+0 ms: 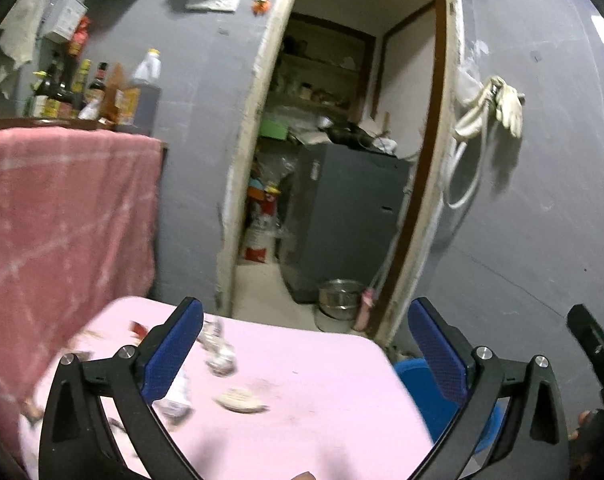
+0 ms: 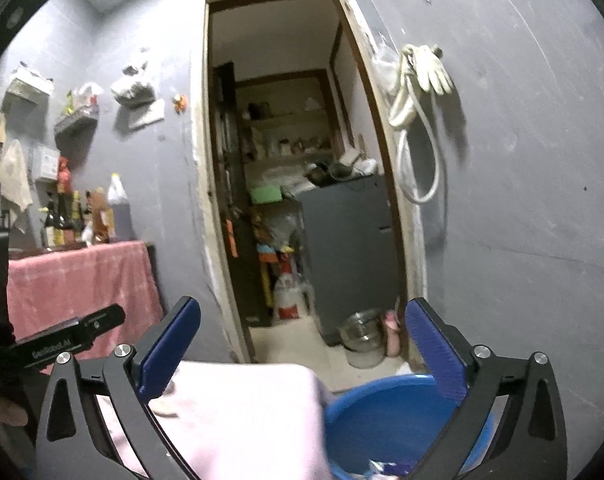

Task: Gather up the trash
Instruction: 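Move both tools back over the table toward the bread crust and white packet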

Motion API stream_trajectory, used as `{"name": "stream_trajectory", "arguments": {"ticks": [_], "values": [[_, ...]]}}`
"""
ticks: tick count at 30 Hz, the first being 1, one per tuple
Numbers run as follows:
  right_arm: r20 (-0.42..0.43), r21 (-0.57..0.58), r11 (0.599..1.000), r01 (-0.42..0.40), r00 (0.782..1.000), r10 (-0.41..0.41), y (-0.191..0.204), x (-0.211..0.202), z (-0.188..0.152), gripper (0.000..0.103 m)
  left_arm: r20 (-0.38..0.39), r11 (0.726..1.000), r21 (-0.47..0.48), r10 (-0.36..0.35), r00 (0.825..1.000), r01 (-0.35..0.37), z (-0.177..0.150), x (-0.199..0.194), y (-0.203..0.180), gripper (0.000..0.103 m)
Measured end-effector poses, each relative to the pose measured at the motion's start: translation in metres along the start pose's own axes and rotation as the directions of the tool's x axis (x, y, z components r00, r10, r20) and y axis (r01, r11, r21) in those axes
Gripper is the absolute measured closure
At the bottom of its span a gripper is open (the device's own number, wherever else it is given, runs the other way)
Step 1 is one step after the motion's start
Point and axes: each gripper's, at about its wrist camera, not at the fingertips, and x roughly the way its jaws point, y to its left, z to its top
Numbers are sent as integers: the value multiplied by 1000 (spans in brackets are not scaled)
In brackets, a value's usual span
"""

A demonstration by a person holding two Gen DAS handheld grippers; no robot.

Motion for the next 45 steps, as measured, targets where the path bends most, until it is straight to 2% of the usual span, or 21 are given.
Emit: {"name": "stream_trajectory", "arguments": {"ticks": [10,19,25,31,38,42,45], "values": [[49,-12,995,-100,994,100,61,2,7,0,89,995,15,93,992,-95,13,-44,59,2],[40,-64,982,-177,983,179,108,17,-2,0,128,984,12,174,976,-177,10,-62,105,2],[5,-86,974,-210,977,211,128,33,-14,0,120,975,11,217,969,-220,0,-62,130,2],[-86,-103,966,-236,970,228,140,59,-32,0,50,973,-1,230,972,-230,-9,-45,155,2],[-244,-107,963,-249,945,217,144,94,-57,0,-109,980,-27,192,975,-196,-24,-12,170,2],[-341,-114,962,-250,919,198,141,112,-72,0,-212,986,-69,133,968,-150,-35,9,175,2],[-409,-106,960,-258,892,194,136,124,-82,0,-262,986,-100,104,959,-134,-40,20,178,2]]}}
